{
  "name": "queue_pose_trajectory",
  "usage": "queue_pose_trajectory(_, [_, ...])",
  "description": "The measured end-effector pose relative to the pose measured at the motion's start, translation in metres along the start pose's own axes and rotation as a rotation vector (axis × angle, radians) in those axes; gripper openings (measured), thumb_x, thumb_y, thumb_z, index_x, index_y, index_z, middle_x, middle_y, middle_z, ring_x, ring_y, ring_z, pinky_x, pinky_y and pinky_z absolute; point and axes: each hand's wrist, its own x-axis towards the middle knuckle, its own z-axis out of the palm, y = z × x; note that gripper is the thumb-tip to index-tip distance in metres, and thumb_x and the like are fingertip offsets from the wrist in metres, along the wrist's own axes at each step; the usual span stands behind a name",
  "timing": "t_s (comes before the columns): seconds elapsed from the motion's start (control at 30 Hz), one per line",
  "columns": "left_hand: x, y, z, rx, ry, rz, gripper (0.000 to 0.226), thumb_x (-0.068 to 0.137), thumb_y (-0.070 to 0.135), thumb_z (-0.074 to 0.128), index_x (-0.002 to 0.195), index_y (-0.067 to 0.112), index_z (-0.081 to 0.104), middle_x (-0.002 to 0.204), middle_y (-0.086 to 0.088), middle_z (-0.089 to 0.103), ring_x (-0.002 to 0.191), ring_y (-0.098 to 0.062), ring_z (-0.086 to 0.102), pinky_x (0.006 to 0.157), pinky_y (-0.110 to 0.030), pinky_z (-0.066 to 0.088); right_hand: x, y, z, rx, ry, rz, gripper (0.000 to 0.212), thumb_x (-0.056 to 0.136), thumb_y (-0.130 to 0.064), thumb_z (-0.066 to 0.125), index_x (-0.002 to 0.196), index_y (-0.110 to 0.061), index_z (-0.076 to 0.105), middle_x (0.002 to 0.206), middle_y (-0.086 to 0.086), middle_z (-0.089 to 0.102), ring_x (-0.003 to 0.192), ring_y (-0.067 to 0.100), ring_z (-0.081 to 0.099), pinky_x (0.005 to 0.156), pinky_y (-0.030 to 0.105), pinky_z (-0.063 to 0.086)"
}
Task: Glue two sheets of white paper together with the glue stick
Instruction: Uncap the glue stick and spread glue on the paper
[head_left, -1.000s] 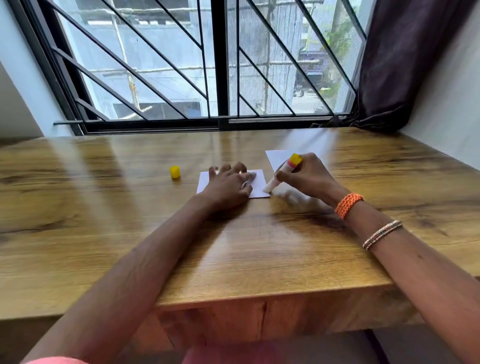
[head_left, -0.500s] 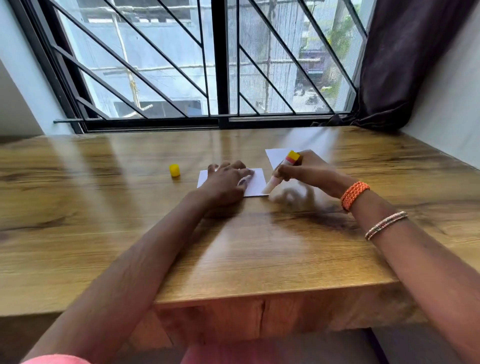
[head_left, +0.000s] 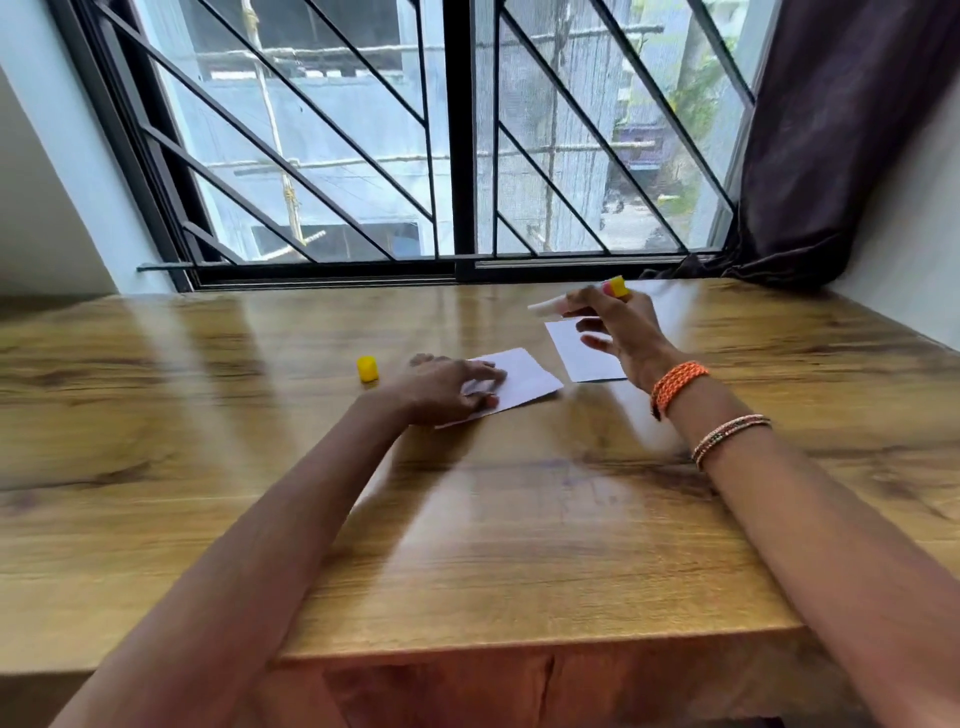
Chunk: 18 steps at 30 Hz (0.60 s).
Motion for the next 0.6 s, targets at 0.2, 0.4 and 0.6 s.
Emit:
queue_pose_trajectory(0.2, [0.014,0.026,0.011,0.294,0.243,-0.169,0.048,0.089,0.058,0.038,0.117,0.026,0.06,0.124,-0.004,0.059,0.113,-0.026,0.054,0.091,-0.039,0.032,0.01,0.013,0.024,-0.181,0.115,-0.129,0.014,0.079,-0.025,0.07,0.078,-0.011,0.07,0.082,0.009,0.071,0.073,0.016,0.062,0.065,0.029,0.049])
queue_pose_trajectory(0.4, [0.018,0.025,0.009,0.162,0.328,-0.235,0.042,0.094,0.047,0.038,0.101,0.013,0.063,0.111,-0.011,0.066,0.103,-0.03,0.059,0.087,-0.039,0.034,0.012,0.019,0.022,-0.526,0.123,-0.245,0.023,0.076,-0.028,0.072,0.063,-0.012,0.062,0.056,-0.004,0.054,0.056,0.009,0.049,0.05,0.023,0.036])
queue_pose_trajectory(0.6, [0.013,0.017,0.015,0.098,0.26,-0.05,0.04,0.093,0.042,0.043,0.126,0.021,0.051,0.131,0.003,0.05,0.122,-0.023,0.038,0.089,-0.04,0.024,0.014,0.019,0.018,-0.565,0.086,-0.214,0.022,0.073,-0.027,0.07,0.077,-0.005,0.07,0.063,0.0,0.058,0.069,0.019,0.053,0.071,0.04,0.046])
